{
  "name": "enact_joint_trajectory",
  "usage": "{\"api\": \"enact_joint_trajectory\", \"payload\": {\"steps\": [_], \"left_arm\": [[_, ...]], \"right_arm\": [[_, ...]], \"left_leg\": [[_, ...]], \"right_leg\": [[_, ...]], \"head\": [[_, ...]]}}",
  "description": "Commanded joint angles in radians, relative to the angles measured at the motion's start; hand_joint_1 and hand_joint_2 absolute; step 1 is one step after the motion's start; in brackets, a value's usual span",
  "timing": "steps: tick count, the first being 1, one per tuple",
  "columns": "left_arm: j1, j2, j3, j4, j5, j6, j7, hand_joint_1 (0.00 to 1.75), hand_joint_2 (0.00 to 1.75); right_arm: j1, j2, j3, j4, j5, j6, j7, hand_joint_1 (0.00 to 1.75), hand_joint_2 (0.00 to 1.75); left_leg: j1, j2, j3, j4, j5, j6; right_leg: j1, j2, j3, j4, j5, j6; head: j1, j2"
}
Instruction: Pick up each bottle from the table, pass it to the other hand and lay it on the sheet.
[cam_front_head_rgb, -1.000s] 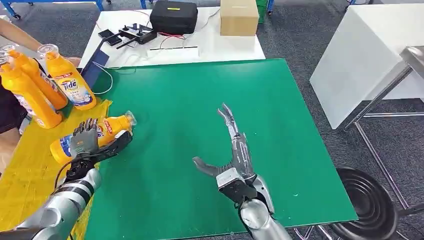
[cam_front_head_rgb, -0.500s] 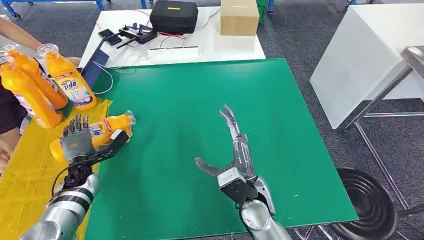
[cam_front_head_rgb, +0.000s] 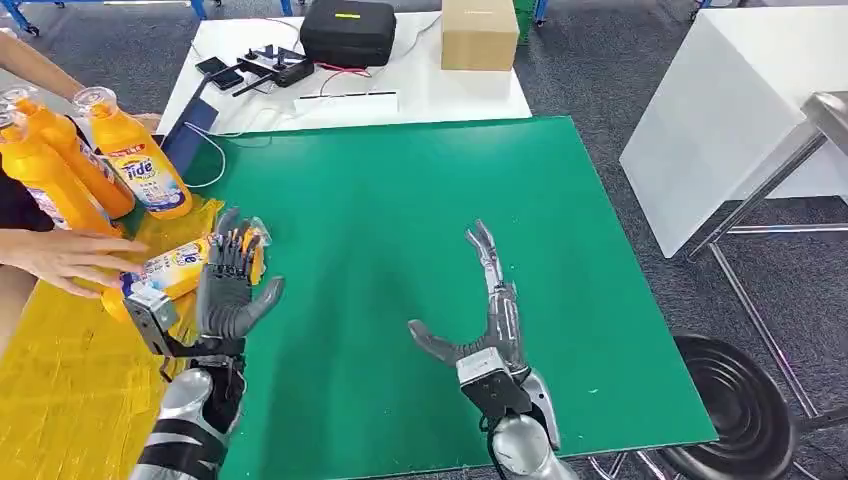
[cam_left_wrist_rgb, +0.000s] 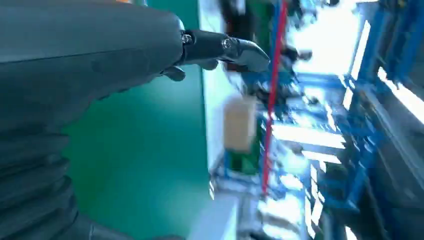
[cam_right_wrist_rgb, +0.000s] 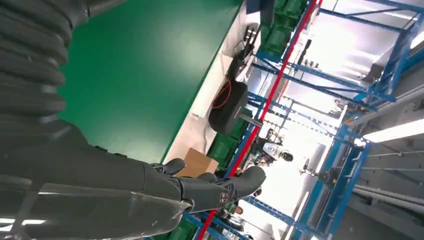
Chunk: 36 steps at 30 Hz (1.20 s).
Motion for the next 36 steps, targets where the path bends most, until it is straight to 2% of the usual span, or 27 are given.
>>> {"api": "enact_joint_trajectory", "payload": {"steps": [1, 5, 21, 24, 25, 28, 30, 31, 34, 35, 36], "left_arm": [[0.088, -0.02, -0.208, -0.155, -0.1, 0.027, 0.013, 0.0, 1.75], [0.088, -0.036, -0.225, -0.152, -0.164, 0.138, 0.019, 0.0, 1.75], [0.09, -0.027, -0.223, -0.153, -0.199, 0.213, 0.025, 0.0, 1.75], [0.099, 0.004, -0.208, -0.157, -0.22, 0.224, 0.03, 0.0, 1.75], [0.104, 0.019, -0.205, -0.158, -0.235, 0.217, 0.03, 0.0, 1.75], [0.122, 0.064, -0.182, -0.156, -0.279, 0.184, 0.053, 0.0, 1.75], [0.13, 0.077, -0.133, -0.151, -0.258, 0.153, 0.078, 0.0, 1.75], [0.13, 0.081, -0.127, -0.15, -0.255, 0.148, 0.078, 0.0, 1.75], [0.129, 0.081, -0.123, -0.149, -0.253, 0.144, 0.077, 0.0, 1.75], [0.129, 0.077, -0.123, -0.15, -0.253, 0.145, 0.077, 0.0, 1.75], [0.129, 0.077, -0.123, -0.15, -0.253, 0.145, 0.077, 0.0, 1.75]], "right_arm": [[0.021, -0.016, -0.023, -0.037, 0.001, -0.006, 0.001, 0.0, 1.75], [0.04, -0.018, -0.029, -0.054, 0.007, -0.012, 0.005, 0.0, 1.75], [0.052, -0.025, -0.032, -0.058, 0.001, -0.002, 0.018, 0.0, 1.75], [0.066, -0.056, -0.071, -0.074, -0.072, 0.049, 0.025, 0.0, 1.75], [0.071, -0.078, -0.086, -0.076, -0.104, 0.096, 0.032, 0.0, 1.75], [0.092, -0.124, -0.19, -0.059, -0.179, 0.207, 0.036, 0.0, 1.75], [0.11, -0.121, -0.265, -0.052, -0.198, 0.263, 0.039, 0.0, 1.75], [0.112, -0.123, -0.27, -0.052, -0.199, 0.268, 0.038, 0.0, 1.75], [0.114, -0.116, -0.269, -0.055, -0.197, 0.269, 0.038, 0.0, 1.75], [0.114, -0.112, -0.267, -0.057, -0.196, 0.27, 0.039, 0.0, 1.75], [0.114, -0.112, -0.267, -0.057, -0.196, 0.27, 0.039, 0.0, 1.75]], "left_leg": [[0.001, -0.005, 0.003, 0.001, -0.001, -0.002], [0.002, -0.003, 0.003, 0.0, -0.001, -0.001], [0.002, -0.002, 0.004, 0.0, -0.001, -0.002], [0.002, -0.003, 0.004, -0.001, -0.001, -0.001], [0.002, -0.003, 0.005, -0.001, -0.001, -0.002], [0.001, -0.002, 0.004, -0.002, 0.0, -0.001], [0.002, -0.003, 0.008, -0.002, -0.001, -0.002], [0.001, -0.002, 0.004, -0.002, 0.0, -0.001], [0.001, -0.001, 0.002, -0.001, 0.0, -0.001], [0.003, -0.003, 0.007, 0.0, -0.003, -0.003], [0.002, -0.002, 0.004, -0.001, -0.001, -0.002]], "right_leg": [[0.001, -0.003, 0.004, 0.0, -0.002, -0.001], [0.002, -0.001, 0.004, 0.0, -0.001, -0.001], [0.001, -0.001, 0.005, 0.0, -0.001, -0.001], [0.001, -0.001, 0.005, -0.001, -0.001, -0.001], [0.002, -0.001, 0.006, -0.001, -0.002, -0.001], [0.001, -0.001, 0.005, -0.002, 0.0, 0.0], [0.002, -0.001, 0.01, -0.003, -0.002, -0.001], [0.001, -0.001, 0.005, -0.002, -0.001, -0.001], [0.001, 0.0, 0.003, -0.001, 0.0, -0.001], [0.003, 0.0, 0.009, 0.0, -0.003, -0.002], [0.001, 0.0, 0.005, -0.001, -0.001, -0.001]], "head": [[0.0, 0.0], [0.0, 0.0], [0.0, 0.0], [0.0, 0.0], [0.0, 0.0], [0.0, 0.0], [0.0, 0.0], [0.0, 0.0], [0.0, 0.0], [0.0, 0.0], [0.0, 0.0]]}}
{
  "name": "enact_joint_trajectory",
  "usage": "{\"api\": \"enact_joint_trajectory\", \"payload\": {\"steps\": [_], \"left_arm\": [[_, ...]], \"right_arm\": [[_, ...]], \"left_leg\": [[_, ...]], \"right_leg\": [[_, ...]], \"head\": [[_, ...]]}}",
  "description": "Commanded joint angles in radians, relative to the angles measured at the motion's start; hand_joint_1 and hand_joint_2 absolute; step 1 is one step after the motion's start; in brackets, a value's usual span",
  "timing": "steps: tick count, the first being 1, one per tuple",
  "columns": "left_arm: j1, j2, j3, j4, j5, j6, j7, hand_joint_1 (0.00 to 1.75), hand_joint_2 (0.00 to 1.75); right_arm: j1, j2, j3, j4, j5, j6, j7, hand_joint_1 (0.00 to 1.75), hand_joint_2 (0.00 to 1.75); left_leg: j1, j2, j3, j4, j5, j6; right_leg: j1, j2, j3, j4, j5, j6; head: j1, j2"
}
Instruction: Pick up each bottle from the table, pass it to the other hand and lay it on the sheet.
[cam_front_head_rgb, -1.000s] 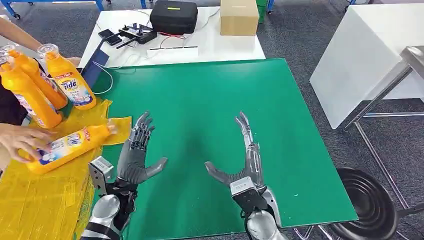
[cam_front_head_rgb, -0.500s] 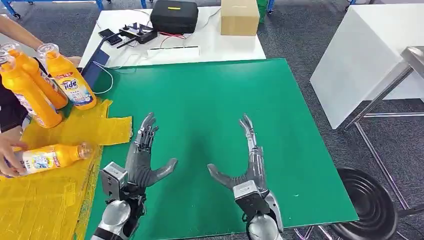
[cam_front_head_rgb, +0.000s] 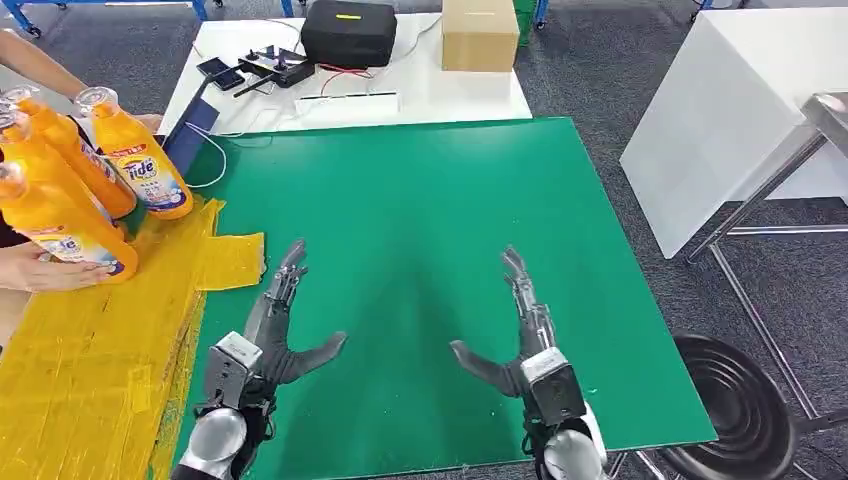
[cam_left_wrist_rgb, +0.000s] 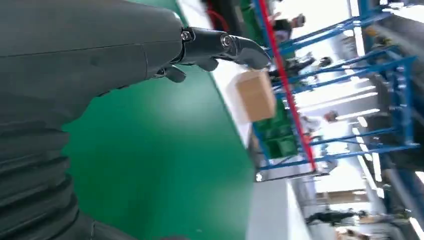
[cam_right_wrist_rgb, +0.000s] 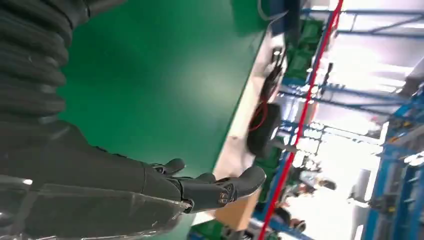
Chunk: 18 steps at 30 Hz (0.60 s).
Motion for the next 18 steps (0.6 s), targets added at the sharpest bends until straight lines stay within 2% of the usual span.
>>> {"api": "enact_joint_trajectory", "payload": {"steps": [1, 5, 7, 10, 18], "left_arm": [[-0.005, 0.044, 0.044, 0.022, 0.006, -0.015, 0.01, 0.0, 1.75], [-0.005, 0.046, 0.055, 0.027, 0.009, -0.021, 0.035, 0.0, 1.75], [-0.004, 0.061, 0.092, 0.033, 0.043, -0.036, 0.055, 0.0, 1.75], [-0.003, 0.071, 0.121, 0.035, 0.066, -0.053, 0.048, 0.0, 1.75], [0.008, 0.045, 0.131, 0.031, 0.077, -0.087, 0.036, 0.0, 1.75]], "right_arm": [[0.007, -0.029, -0.099, 0.009, -0.006, 0.017, 0.005, 0.0, 1.75], [0.01, -0.025, -0.106, 0.009, 0.002, 0.012, 0.024, 0.0, 1.75], [0.013, -0.036, -0.109, 0.022, 0.011, 0.016, 0.054, 0.0, 1.75], [0.005, -0.041, -0.107, 0.039, 0.016, 0.019, 0.061, 0.0, 1.75], [-0.007, -0.041, -0.083, 0.019, 0.025, 0.025, 0.055, 0.0, 1.75]], "left_leg": [[0.002, -0.002, 0.006, 0.0, -0.003, -0.002], [0.0, -0.001, 0.002, -0.001, 0.0, -0.001], [0.003, -0.002, 0.007, 0.001, -0.004, -0.003], [0.002, 0.0, 0.004, -0.001, -0.001, -0.002], [0.002, 0.0, 0.004, 0.0, -0.002, -0.002]], "right_leg": [[0.002, 0.0, 0.006, 0.0, -0.002, -0.001], [0.0, 0.0, 0.002, -0.001, 0.0, 0.0], [0.002, 0.001, 0.008, 0.0, -0.003, -0.002], [0.002, 0.002, 0.004, -0.001, -0.001, -0.001], [0.001, 0.002, 0.004, -0.001, -0.001, -0.001]], "head": [[0.0, 0.0], [0.0, 0.0], [0.0, 0.0], [0.0, 0.0], [0.0, 0.0]]}}
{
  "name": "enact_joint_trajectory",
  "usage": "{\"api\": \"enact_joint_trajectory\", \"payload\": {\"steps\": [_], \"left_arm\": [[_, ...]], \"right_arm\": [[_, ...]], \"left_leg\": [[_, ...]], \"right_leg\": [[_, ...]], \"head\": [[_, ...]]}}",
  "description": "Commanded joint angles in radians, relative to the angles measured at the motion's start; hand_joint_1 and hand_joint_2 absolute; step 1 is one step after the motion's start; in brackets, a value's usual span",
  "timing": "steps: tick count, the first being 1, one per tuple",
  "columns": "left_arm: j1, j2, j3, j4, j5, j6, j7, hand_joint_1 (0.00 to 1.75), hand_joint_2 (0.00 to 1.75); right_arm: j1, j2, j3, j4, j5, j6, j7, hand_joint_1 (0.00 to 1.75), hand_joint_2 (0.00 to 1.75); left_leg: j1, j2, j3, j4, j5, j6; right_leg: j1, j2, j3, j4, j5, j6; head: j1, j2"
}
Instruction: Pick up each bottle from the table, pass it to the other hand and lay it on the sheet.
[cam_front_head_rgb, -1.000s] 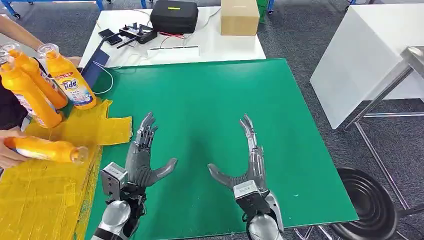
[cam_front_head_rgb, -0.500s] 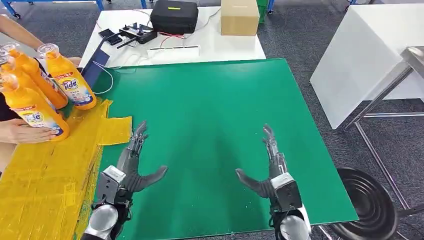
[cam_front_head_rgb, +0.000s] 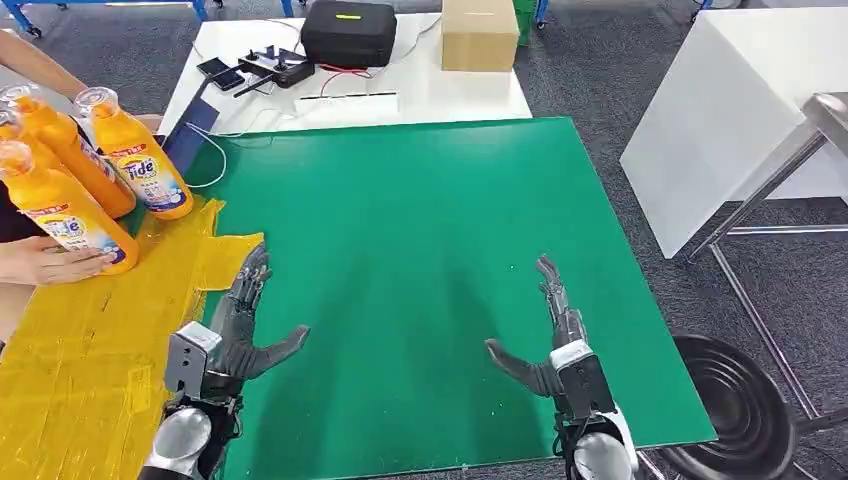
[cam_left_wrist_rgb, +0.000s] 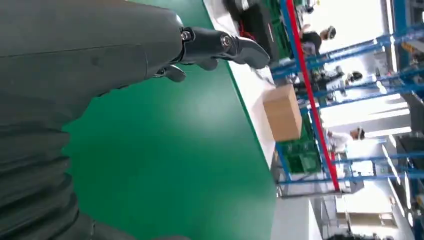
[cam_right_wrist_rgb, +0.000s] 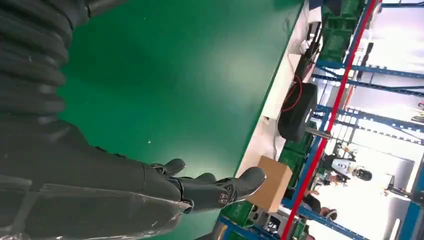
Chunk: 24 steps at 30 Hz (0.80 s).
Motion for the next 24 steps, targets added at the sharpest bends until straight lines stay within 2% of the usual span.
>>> {"api": "enact_joint_trajectory", "payload": {"steps": [1, 4, 12, 13, 14, 24], "left_arm": [[-0.001, -0.004, 0.03, 0.033, 0.007, -0.021, -0.003, 0.0, 1.75], [-0.003, -0.008, 0.015, 0.042, 0.007, -0.024, -0.003, 0.0, 1.75], [-0.003, -0.011, 0.009, 0.045, 0.006, -0.024, -0.003, 0.0, 1.75], [-0.003, -0.011, 0.009, 0.045, 0.006, -0.024, -0.003, 0.0, 1.75], [-0.003, -0.009, 0.009, 0.044, 0.01, -0.026, -0.004, 0.0, 1.75], [0.0, -0.015, -0.007, 0.063, 0.043, -0.043, -0.003, 0.0, 1.75]], "right_arm": [[-0.029, -0.011, 0.006, 0.02, 0.012, 0.007, 0.0, 0.0, 1.75], [-0.036, -0.012, 0.023, 0.029, 0.019, 0.009, 0.001, 0.0, 1.75], [-0.04, -0.01, 0.03, 0.034, 0.027, 0.005, 0.002, 0.0, 1.75], [-0.04, -0.01, 0.03, 0.034, 0.027, 0.005, 0.002, 0.0, 1.75], [-0.04, -0.011, 0.031, 0.036, 0.027, 0.004, 0.002, 0.0, 1.75], [-0.052, 0.001, 0.047, 0.047, 0.015, 0.001, -0.001, 0.0, 1.75]], "left_leg": [[0.001, 0.0, 0.002, 0.0, -0.001, -0.001], [0.002, -0.001, 0.006, 0.0, -0.003, -0.002], [0.0, -0.001, 0.002, -0.001, 0.0, -0.001], [0.002, -0.002, 0.006, 0.0, -0.003, -0.002], [0.001, 0.0, 0.003, -0.001, -0.001, -0.001], [0.001, 0.0, 0.003, -0.001, -0.001, -0.001]], "right_leg": [[0.0, 0.001, 0.002, -0.001, -0.001, 0.0], [0.001, 0.002, 0.006, 0.0, -0.002, -0.001], [0.0, 0.0, 0.002, -0.001, 0.0, 0.0], [0.002, 0.001, 0.007, -0.001, -0.002, -0.001], [0.001, 0.001, 0.003, -0.001, -0.001, -0.001], [0.001, 0.001, 0.003, -0.001, 0.0, -0.001]], "head": [[0.0, 0.0], [0.0, 0.0], [0.0, 0.0], [0.0, 0.0], [0.0, 0.0], [0.0, 0.0]]}}
